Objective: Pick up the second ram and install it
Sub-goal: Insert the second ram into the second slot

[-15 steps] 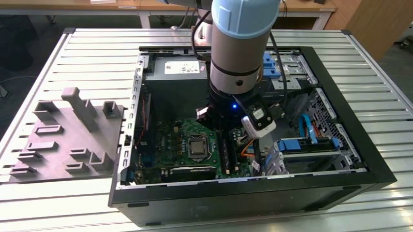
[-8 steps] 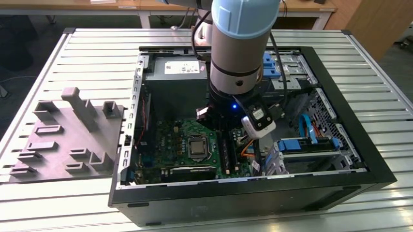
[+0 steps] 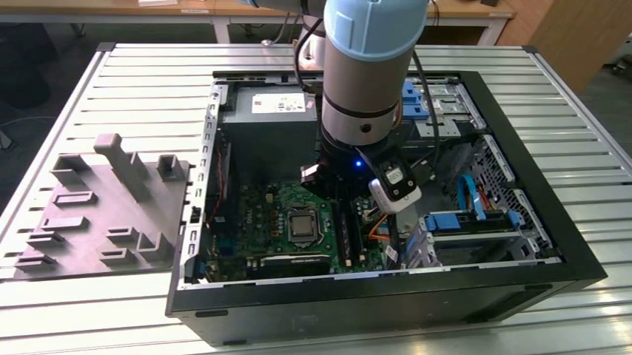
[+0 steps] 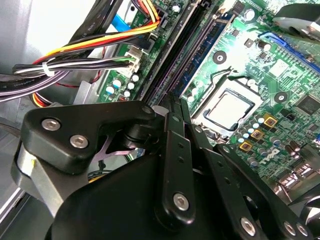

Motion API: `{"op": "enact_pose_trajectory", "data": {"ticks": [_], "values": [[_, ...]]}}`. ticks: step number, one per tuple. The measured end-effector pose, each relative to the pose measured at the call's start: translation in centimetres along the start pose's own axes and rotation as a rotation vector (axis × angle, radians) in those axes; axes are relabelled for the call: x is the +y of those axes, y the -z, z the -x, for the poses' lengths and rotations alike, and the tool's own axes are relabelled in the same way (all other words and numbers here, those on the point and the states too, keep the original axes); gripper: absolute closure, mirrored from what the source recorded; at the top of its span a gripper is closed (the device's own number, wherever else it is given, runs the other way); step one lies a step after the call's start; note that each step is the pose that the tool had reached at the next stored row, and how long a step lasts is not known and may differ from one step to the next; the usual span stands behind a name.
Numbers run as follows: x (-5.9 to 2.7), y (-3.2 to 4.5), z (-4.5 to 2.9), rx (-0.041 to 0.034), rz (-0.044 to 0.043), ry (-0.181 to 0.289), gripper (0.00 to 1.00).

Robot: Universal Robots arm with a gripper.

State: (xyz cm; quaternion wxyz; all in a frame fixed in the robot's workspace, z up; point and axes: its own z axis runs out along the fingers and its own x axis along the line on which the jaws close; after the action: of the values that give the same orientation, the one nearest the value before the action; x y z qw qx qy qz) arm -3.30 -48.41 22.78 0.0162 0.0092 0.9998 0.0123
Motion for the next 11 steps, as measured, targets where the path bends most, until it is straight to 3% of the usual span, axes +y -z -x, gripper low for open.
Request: {"op": "enact_pose_trajectory", "data": {"ticks": [7, 11], "values": [[0.04, -0.02, 0.00, -0.0001, 0.0001, 0.000, 0.89], [0.05, 0.41, 0.01, 0.0000, -0.0001, 0.000, 0.89]]}}
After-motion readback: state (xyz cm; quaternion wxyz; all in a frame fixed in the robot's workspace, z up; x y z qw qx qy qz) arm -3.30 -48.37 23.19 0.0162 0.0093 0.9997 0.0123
